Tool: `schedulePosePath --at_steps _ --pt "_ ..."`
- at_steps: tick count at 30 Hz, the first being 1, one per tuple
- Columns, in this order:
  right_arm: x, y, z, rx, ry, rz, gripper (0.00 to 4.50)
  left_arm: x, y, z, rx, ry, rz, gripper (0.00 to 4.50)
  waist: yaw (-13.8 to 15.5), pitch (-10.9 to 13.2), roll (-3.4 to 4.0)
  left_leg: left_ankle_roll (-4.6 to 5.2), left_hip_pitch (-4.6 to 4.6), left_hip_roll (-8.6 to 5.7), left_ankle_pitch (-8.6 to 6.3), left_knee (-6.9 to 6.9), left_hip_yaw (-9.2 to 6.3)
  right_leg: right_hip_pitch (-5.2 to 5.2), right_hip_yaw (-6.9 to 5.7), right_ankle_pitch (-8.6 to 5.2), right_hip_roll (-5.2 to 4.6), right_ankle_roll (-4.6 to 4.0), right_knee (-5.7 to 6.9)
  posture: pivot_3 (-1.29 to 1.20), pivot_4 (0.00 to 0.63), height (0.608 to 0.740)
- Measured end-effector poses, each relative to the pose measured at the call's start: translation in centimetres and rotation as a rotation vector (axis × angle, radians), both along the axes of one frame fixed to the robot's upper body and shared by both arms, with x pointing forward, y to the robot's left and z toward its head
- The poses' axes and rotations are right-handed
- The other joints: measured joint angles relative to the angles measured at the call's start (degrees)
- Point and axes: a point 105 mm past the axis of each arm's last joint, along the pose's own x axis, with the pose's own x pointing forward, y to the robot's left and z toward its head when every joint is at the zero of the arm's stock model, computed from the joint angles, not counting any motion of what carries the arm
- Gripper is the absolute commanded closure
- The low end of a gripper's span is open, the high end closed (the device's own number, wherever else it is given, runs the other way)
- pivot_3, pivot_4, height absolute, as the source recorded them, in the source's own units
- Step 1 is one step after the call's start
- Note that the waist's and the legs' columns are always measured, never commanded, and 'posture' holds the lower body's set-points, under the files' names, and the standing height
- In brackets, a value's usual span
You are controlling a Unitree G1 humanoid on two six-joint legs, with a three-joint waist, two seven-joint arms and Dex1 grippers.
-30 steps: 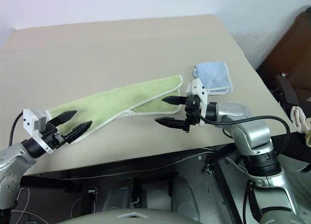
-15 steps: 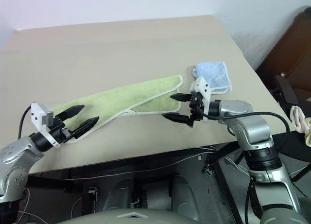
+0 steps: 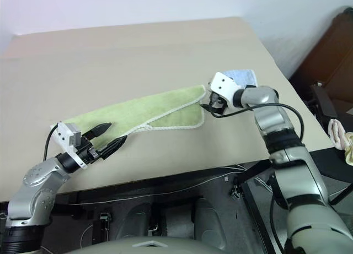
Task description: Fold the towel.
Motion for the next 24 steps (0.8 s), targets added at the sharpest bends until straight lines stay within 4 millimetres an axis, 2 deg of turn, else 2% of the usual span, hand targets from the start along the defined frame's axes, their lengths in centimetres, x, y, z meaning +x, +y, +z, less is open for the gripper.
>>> schedulePosePath --at_steps 3,7,12,16,24 --pt "1.3 -0.2 0.1 -0.132 -0.068 -0.018 0.01 0.1 0.2 -0.4 0.007 0.010 0.007 0.00 0.04 0.00 0.00 0.00 -0.01 0.00 0.00 0.00 0.00 0.01 -0.01 0.00 -0.01 0.00 -0.01 0.00 0.150 0.740" --pt "2.4 -1.5 -1.0 -0.306 -0.125 -0.061 0.01 0.2 0.2 -0.2 0.014 0.002 0.007 0.00 0.09 0.00 0.00 0.00 -0.03 -0.02 0.00 -0.01 0.01 0.01 0.00 0.00 -0.06 -0.01 -0.03 0.00 0.150 0.740" --pt "2.8 -2.6 -2.0 -0.351 -0.130 -0.104 0.01 -0.3 0.5 -0.8 0.029 0.029 0.009 0.00 -0.26 0.02 0.03 -0.02 0.00 0.02 0.01 -0.06 0.02 -0.02 0.01 0.00 -0.01 0.00 0.01 0.00 0.150 0.740" --pt "3.0 -1.3 -1.9 -0.339 -0.147 -0.077 0.01 -0.5 0.7 -1.2 0.034 0.040 0.015 0.00 -0.34 0.02 0.03 -0.07 0.03 0.05 0.04 -0.06 0.01 -0.03 0.01 0.00 0.02 0.00 0.11 0.00 0.150 0.740" --pt "3.3 1.6 -2.1 -0.285 -0.153 -0.041 0.01 -0.6 1.0 -0.5 0.045 0.011 0.034 0.00 -0.24 0.02 0.04 -0.08 0.03 0.07 0.04 -0.04 0.01 -0.03 0.01 0.00 0.00 0.00 0.16 0.00 0.150 0.740"
